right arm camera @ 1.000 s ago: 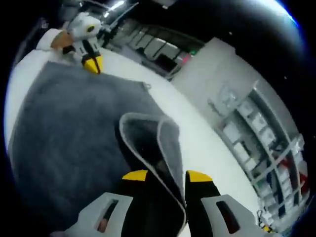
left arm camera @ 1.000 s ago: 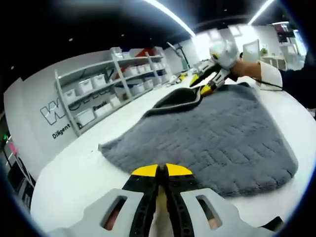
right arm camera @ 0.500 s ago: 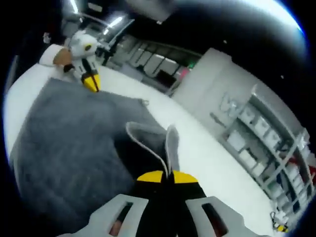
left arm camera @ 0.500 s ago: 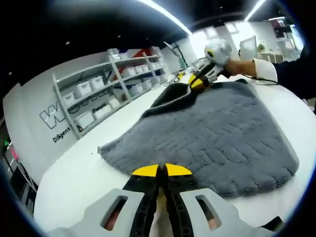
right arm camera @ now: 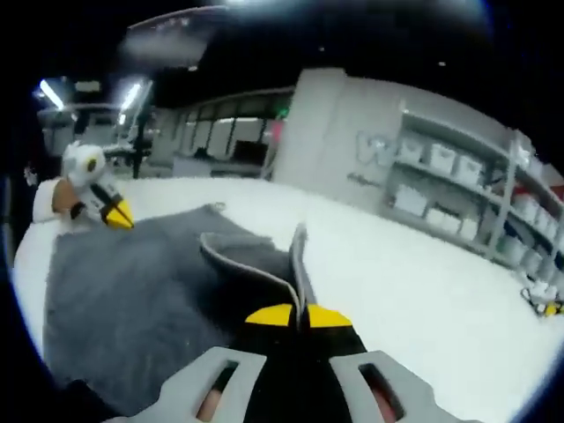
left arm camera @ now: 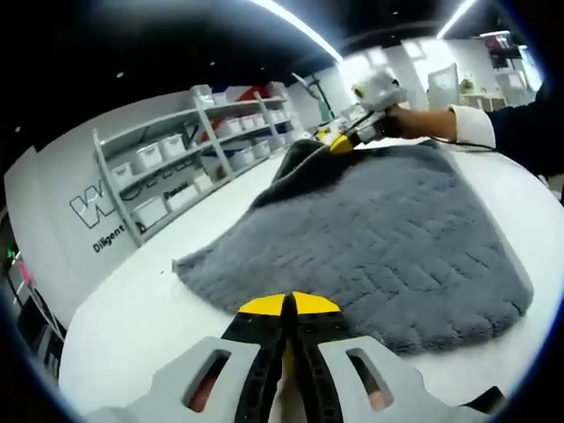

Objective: Open the folded towel by lifting each exposed corner and separating the folded layers until the towel lies flat within the target outline without major curled edges

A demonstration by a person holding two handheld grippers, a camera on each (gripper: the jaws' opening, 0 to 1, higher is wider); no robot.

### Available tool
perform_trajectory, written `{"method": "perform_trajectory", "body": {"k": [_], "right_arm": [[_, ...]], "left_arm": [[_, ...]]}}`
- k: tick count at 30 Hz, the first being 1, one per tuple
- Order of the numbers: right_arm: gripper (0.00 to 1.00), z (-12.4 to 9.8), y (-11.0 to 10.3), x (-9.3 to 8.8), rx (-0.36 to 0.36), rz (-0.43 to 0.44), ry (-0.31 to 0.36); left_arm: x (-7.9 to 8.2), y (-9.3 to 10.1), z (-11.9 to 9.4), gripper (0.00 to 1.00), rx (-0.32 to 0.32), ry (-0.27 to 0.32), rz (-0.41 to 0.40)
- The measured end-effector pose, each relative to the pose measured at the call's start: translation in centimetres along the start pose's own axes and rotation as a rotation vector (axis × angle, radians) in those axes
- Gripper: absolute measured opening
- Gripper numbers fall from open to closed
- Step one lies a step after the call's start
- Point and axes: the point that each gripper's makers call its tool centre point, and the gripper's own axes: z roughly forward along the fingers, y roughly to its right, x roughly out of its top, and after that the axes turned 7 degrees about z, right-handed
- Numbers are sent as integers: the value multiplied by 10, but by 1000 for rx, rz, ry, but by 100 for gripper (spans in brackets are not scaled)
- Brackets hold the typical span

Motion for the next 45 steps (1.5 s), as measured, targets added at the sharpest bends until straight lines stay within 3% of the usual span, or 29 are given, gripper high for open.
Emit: {"method": "perform_trajectory", "body": {"k": [3,6,12,19,40,45], "right_arm": [[0,0,9,-2,-51,10,0],[0,1,12,-3,-59,98,8],[0,6,16,-8,-80,110,-5],[0,3,26,-12,-112,193,13],[0,11,39,-25,-189,122,-49],[0,12,48,-27,-196,149,-58]], "left_arm": [[0,0,0,1,0,0,1],[0,1,0,1,1,-1,4],[-1,2,0,1,0,-1,8],[-1,2,1,1,0,-1,8],[0,2,2,1,2,0,16],[0,2,2,1,3,-2,27]]}}
